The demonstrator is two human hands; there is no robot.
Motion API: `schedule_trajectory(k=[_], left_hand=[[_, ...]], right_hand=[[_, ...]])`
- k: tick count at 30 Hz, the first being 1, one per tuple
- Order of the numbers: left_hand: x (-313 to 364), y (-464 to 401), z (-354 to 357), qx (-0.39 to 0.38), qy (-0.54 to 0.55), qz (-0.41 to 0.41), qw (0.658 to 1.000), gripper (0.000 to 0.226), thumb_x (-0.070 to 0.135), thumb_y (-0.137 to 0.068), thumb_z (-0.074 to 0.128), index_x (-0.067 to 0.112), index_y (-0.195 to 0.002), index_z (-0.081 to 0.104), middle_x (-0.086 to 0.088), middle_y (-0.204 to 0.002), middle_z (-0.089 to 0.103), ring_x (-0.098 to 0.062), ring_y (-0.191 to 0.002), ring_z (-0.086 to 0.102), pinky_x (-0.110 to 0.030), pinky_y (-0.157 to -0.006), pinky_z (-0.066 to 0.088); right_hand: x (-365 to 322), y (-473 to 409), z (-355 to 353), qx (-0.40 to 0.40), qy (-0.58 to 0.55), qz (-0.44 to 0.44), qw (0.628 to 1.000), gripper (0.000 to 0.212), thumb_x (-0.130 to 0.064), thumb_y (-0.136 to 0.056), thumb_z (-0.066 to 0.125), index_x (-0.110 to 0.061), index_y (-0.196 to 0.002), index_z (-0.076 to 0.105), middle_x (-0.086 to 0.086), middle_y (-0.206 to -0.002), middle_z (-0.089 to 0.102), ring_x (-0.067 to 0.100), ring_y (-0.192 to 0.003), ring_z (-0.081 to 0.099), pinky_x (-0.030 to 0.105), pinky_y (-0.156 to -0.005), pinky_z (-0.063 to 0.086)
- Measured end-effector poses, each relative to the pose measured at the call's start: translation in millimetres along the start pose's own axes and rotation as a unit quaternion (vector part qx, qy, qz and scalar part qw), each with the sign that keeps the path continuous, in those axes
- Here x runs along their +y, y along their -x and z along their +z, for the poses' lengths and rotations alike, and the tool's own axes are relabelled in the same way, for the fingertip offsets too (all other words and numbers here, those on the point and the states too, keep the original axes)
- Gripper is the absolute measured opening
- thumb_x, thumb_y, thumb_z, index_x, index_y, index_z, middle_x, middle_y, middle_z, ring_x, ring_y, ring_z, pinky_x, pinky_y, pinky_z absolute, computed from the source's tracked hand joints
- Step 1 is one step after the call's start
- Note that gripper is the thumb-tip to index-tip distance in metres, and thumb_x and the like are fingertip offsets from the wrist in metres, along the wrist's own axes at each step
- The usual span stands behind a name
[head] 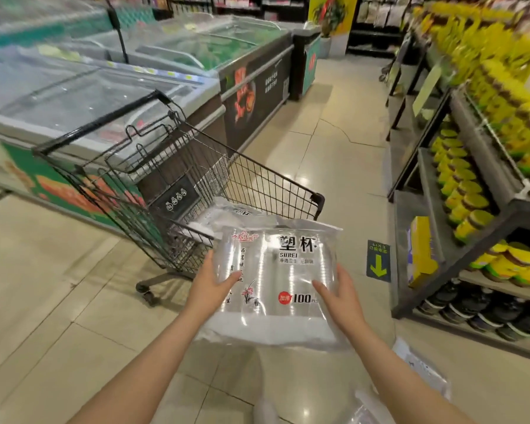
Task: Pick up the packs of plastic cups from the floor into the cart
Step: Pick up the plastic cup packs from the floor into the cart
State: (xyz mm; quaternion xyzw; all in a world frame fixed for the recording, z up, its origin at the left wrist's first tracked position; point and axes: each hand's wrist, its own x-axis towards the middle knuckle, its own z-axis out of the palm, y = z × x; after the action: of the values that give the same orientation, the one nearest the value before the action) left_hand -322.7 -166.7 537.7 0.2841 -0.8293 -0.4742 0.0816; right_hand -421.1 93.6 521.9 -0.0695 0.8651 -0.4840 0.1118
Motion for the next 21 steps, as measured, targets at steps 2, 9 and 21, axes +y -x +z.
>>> schedule_trajectory(k=[2,9,21], left_hand=[[10,-37,-7,-0.003,-0.009,0.001,1.000,0.096,0.055,-0.078,0.067,0.023,-0.151,0.015,0.003,-0.155,0.026,-0.021,-0.141,0.029,-0.042,-0.112,0.028],[30,-145,-27,0.003,-0.027,0.015,1.000,0.094,0.059,-0.078,0.065,0.025,-0.151,0.017,0.006,-0.153,0.030,-0.019,-0.140,0.031,-0.042,-0.112,0.031],[7,-335,-66,-0.068,-0.041,0.039,0.996,0.086,0.053,-0.079,0.066,0.030,-0.148,0.020,0.009,-0.148,0.037,-0.016,-0.131,0.040,-0.042,-0.106,0.036]], right_hand=[[-15,-36,7,-0.010,0.000,0.003,1.000,0.080,-0.047,-0.085,0.063,-0.018,-0.149,0.025,0.002,-0.151,0.033,0.019,-0.138,0.033,0.036,-0.111,0.030],[-61,-135,31,-0.017,-0.006,0.002,1.000,0.075,-0.048,-0.084,0.064,-0.020,-0.145,0.031,-0.001,-0.146,0.039,0.019,-0.136,0.035,0.036,-0.110,0.032],[-106,-261,131,0.007,-0.029,0.048,0.998,0.086,-0.063,-0.078,0.060,-0.031,-0.148,0.023,-0.007,-0.149,0.034,0.018,-0.133,0.038,0.046,-0.109,0.036]])
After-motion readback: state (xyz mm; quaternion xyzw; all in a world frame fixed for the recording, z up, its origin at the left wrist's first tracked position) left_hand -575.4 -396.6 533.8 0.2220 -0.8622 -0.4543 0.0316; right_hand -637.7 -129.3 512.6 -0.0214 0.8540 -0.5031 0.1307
